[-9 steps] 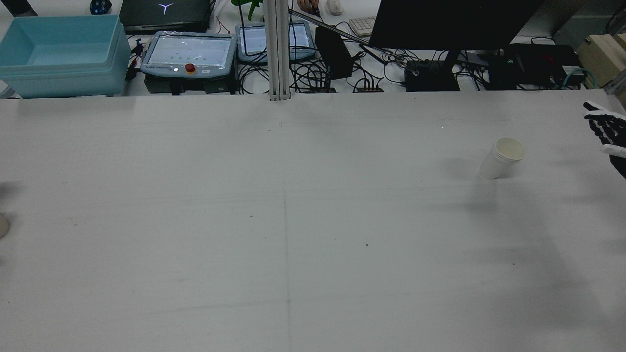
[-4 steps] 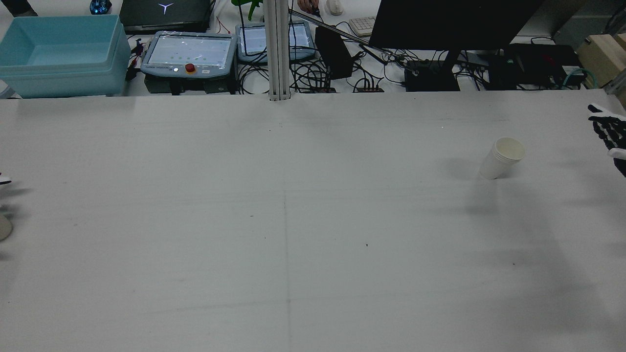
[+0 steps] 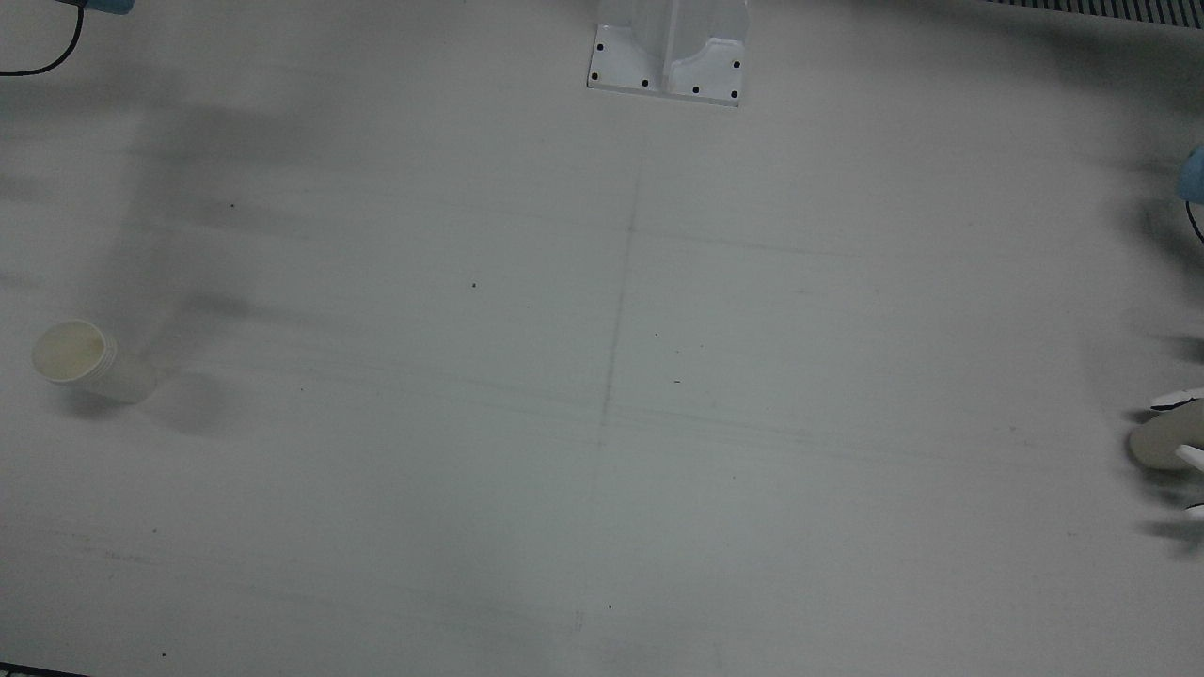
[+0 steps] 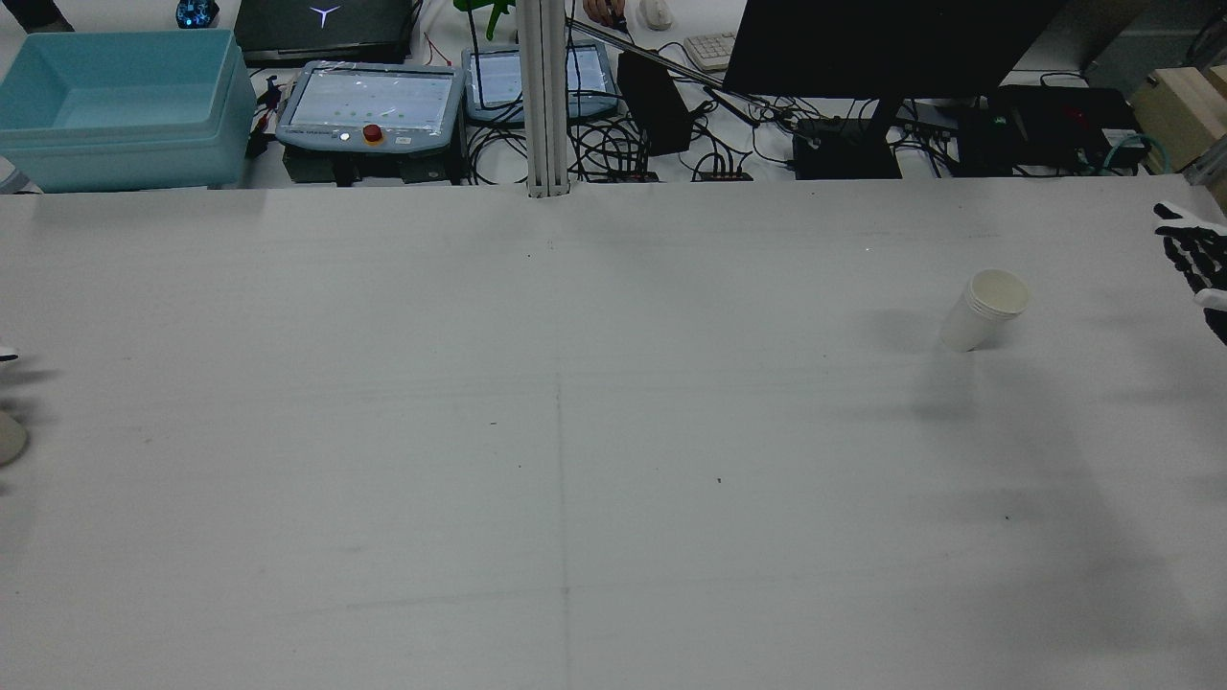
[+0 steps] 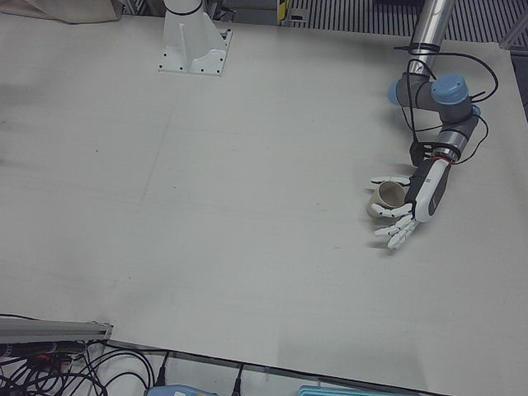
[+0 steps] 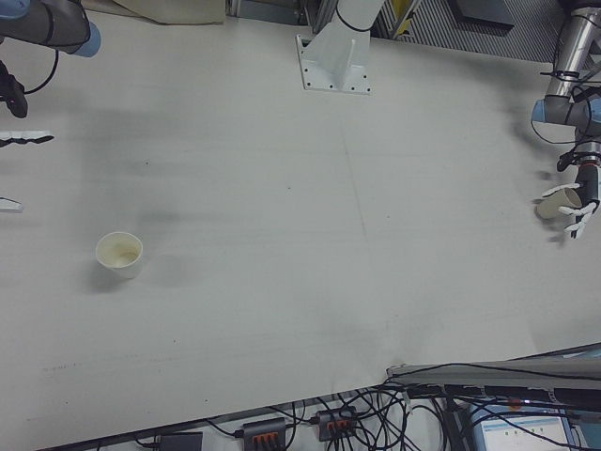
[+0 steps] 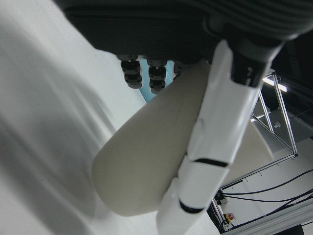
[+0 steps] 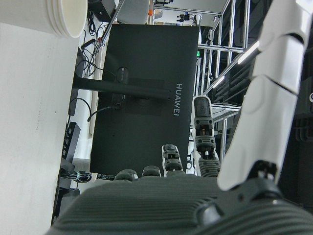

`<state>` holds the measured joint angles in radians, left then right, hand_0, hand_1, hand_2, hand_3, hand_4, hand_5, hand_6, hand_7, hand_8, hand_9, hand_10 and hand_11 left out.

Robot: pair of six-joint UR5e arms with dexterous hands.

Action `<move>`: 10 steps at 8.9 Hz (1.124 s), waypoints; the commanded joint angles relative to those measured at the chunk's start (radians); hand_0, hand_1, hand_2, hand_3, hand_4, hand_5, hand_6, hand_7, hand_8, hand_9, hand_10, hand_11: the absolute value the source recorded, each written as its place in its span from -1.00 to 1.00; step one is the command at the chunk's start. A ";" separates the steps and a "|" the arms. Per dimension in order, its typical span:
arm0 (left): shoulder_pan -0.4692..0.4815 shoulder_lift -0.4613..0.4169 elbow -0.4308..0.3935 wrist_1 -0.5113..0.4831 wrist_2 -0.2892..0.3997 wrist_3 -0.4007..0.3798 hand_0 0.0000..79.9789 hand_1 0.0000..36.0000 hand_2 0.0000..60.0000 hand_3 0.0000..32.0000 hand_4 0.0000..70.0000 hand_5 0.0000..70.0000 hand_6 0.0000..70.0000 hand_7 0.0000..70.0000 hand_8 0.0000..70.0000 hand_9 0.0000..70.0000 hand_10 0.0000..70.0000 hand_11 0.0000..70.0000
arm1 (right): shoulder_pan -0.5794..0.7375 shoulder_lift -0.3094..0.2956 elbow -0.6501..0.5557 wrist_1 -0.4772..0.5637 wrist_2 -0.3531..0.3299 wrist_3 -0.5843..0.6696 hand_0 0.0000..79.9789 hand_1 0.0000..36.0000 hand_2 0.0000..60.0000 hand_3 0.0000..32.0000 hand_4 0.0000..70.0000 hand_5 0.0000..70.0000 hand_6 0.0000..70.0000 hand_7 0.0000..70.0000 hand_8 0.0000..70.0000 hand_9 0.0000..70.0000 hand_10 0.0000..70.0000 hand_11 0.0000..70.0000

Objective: Pour water

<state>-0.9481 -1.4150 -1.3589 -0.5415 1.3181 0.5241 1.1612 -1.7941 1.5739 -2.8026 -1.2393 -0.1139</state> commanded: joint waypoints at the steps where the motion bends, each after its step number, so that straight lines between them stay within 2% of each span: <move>1: 0.000 -0.001 -0.179 0.211 0.001 -0.123 0.96 1.00 1.00 -1.00 1.00 1.00 -0.36 -0.37 -0.72 -0.70 -0.79 -0.65 | 0.035 0.016 -0.049 0.005 -0.104 -0.096 0.34 0.03 -0.72 -1.00 -0.40 -0.31 -0.71 -0.58 -0.97 -0.96 -1.00 -1.00; 2: 0.002 -0.001 -0.210 0.224 0.001 -0.147 0.80 1.00 1.00 -1.00 1.00 1.00 -0.41 -0.40 -0.74 -0.72 -0.81 -0.67 | 0.029 0.089 -0.143 0.006 -0.107 -0.149 0.34 0.06 -0.68 -1.00 -0.45 -0.35 -0.72 -0.61 -0.97 -0.96 -1.00 -1.00; 3: 0.003 -0.001 -0.226 0.265 0.000 -0.195 0.78 1.00 1.00 -1.00 1.00 1.00 -0.42 -0.41 -0.75 -0.73 -0.82 -0.69 | 0.012 0.149 -0.251 0.032 -0.106 -0.180 0.34 0.05 -0.64 -1.00 -0.40 -0.35 -0.71 -0.61 -0.97 -0.96 -1.00 -1.00; 4: 0.003 -0.001 -0.230 0.270 0.000 -0.211 0.83 1.00 1.00 -1.00 1.00 1.00 -0.40 -0.41 -0.74 -0.74 -0.83 -0.70 | -0.001 0.183 -0.335 0.088 -0.103 -0.223 0.34 0.05 -0.69 -1.00 -0.50 -0.39 -0.76 -0.68 -0.98 -0.98 -1.00 -1.00; 5: 0.002 -0.001 -0.236 0.281 -0.002 -0.211 0.80 1.00 1.00 -1.00 1.00 1.00 -0.39 -0.42 -0.74 -0.75 -0.83 -0.70 | -0.009 0.203 -0.397 0.119 -0.098 -0.227 0.34 0.05 -0.72 -1.00 -0.50 -0.38 -0.76 -0.68 -0.98 -0.98 -1.00 -1.00; 6: 0.003 -0.001 -0.236 0.281 0.000 -0.210 0.81 1.00 1.00 -1.00 1.00 1.00 -0.39 -0.42 -0.74 -0.74 -0.83 -0.70 | -0.018 0.205 -0.411 0.123 -0.098 -0.242 0.35 0.05 -0.73 -1.00 -0.45 -0.35 -0.75 -0.67 -0.98 -0.97 -1.00 -1.00; 8: 0.003 -0.001 -0.236 0.276 -0.003 -0.208 0.78 1.00 1.00 -1.00 1.00 1.00 -0.40 -0.43 -0.74 -0.75 -0.82 -0.70 | -0.086 0.251 -0.405 0.121 -0.097 -0.285 0.35 0.03 -0.87 -1.00 -0.60 -0.40 -0.80 -0.72 -0.99 -0.99 -1.00 -1.00; 9: 0.003 -0.001 -0.236 0.273 -0.004 -0.207 0.75 1.00 1.00 -1.00 1.00 1.00 -0.40 -0.43 -0.74 -0.74 -0.82 -0.69 | -0.110 0.266 -0.396 0.117 -0.091 -0.312 0.37 0.07 -0.90 -1.00 -0.71 -0.39 -0.81 -0.74 -0.99 -0.99 -1.00 -1.00; 10: 0.002 -0.001 -0.233 0.270 -0.005 -0.207 0.70 1.00 1.00 -1.00 1.00 1.00 -0.40 -0.44 -0.74 -0.74 -0.82 -0.69 | -0.132 0.285 -0.396 0.111 -0.080 -0.322 0.39 0.13 -0.84 -1.00 -0.69 -0.36 -0.81 -0.73 -0.99 -0.99 -1.00 -1.00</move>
<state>-0.9450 -1.4159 -1.5948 -0.2654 1.3154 0.3162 1.0859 -1.5535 1.1746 -2.6842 -1.3349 -0.3937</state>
